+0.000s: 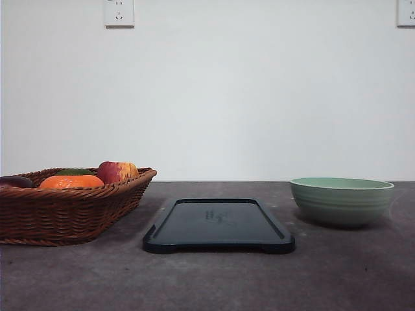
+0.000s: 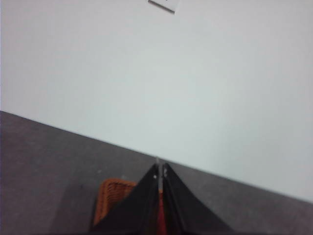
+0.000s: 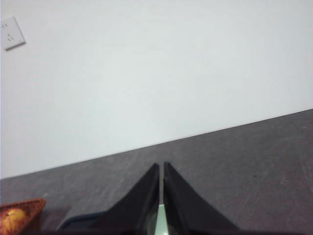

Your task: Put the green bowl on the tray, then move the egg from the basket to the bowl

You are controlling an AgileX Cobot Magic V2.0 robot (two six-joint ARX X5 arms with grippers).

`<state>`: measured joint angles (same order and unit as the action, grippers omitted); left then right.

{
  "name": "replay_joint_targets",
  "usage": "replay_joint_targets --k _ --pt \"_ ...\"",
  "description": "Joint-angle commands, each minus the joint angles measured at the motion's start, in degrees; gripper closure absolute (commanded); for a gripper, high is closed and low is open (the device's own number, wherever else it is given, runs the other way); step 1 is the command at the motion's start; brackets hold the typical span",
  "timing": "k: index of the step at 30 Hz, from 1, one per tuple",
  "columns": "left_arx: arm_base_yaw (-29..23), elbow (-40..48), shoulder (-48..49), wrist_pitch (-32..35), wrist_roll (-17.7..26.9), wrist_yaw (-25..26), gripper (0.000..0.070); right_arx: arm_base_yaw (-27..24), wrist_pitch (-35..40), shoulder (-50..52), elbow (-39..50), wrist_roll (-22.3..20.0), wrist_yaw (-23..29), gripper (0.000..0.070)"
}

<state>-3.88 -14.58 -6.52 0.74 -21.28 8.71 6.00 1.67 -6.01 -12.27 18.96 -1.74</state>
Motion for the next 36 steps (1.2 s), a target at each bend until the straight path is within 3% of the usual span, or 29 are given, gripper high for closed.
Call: replay_joint_targets --k 1,9,19,27,36 --pt "0.0 -2.97 -2.27 -2.87 3.72 -0.33 0.0699 0.24 -0.42 -2.08 -2.1 -2.12 -0.35 0.0694" --pt "0.0 -14.26 -13.97 -13.66 4.76 1.02 0.0699 0.24 -6.79 -15.15 -12.07 -7.26 -6.19 0.0694" --pt "0.88 -25.22 -29.07 -24.06 10.53 10.97 0.0699 0.24 -21.07 -32.24 -25.57 -11.57 -9.59 0.0694" --pt "4.61 -33.29 -40.03 -35.41 16.69 11.32 0.0699 0.24 -32.09 -43.68 -34.22 -15.41 -12.44 0.0694" --pt "7.39 -36.47 -43.39 -36.78 19.47 11.28 0.0696 0.24 -33.47 -46.76 -35.96 -16.7 -13.38 0.0693"
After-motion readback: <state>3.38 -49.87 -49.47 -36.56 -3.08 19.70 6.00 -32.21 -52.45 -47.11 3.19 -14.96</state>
